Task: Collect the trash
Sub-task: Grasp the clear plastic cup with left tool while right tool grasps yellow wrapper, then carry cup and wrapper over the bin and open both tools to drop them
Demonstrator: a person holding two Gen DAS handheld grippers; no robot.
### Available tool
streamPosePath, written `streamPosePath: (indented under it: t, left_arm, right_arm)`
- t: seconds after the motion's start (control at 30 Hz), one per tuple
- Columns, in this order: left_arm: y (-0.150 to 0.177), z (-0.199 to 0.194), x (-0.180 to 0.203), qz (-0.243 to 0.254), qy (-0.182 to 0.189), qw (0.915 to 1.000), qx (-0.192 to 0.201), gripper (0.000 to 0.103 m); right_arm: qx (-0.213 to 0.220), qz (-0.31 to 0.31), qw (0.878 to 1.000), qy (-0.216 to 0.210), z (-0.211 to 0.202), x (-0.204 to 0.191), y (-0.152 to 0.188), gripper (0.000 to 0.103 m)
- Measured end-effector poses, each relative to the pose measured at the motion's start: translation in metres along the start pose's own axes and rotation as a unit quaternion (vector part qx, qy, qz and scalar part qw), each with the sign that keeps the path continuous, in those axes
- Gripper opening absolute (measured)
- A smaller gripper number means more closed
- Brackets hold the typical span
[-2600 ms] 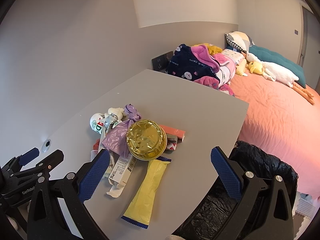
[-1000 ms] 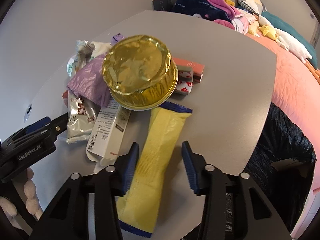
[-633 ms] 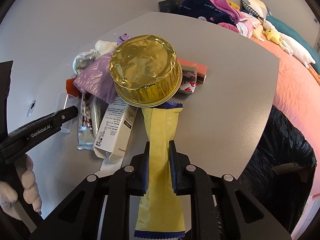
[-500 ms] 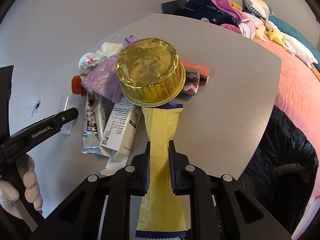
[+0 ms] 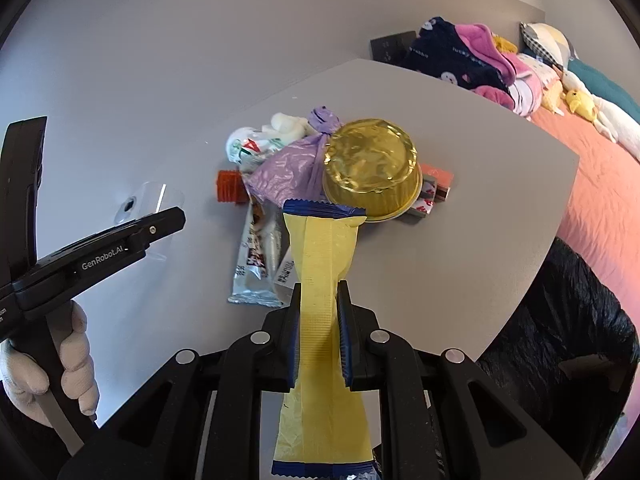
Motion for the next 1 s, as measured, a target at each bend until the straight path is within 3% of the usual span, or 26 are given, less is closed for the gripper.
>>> streamPosePath:
  t: [0.27,0.63,1.0]
  left_arm:
    - [-0.016,-0.017,0.026,0.012,0.017,0.9994,0.026,0.038]
    - [-0.024,-0.019,0.089,0.046,0.072,0.9957,0.034,0.038]
    - [-0.018,-0.020,0.165,0.098,0.143,0.9844,0.027,0.038]
  right_arm:
    - [0.034,0.012,0.999,0.007,-0.026,0.014,-0.018,0.017]
    - [0.069,0.041,0.996,0.048,-0.059,0.062,-0.030,0.017]
    - [0.094,0.085,0.986,0.108,-0.097,0.118,-0.026,0.017]
Point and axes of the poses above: each gripper's, at about its wrist camera, not at the fingertips, and z roughly the way its jaws point, x to its right, y to its underside, the point moved 10 cm from there along z, roughly the way its jaws point, and after that the axes turned 15 degrees about x, right-handed, at the moved point
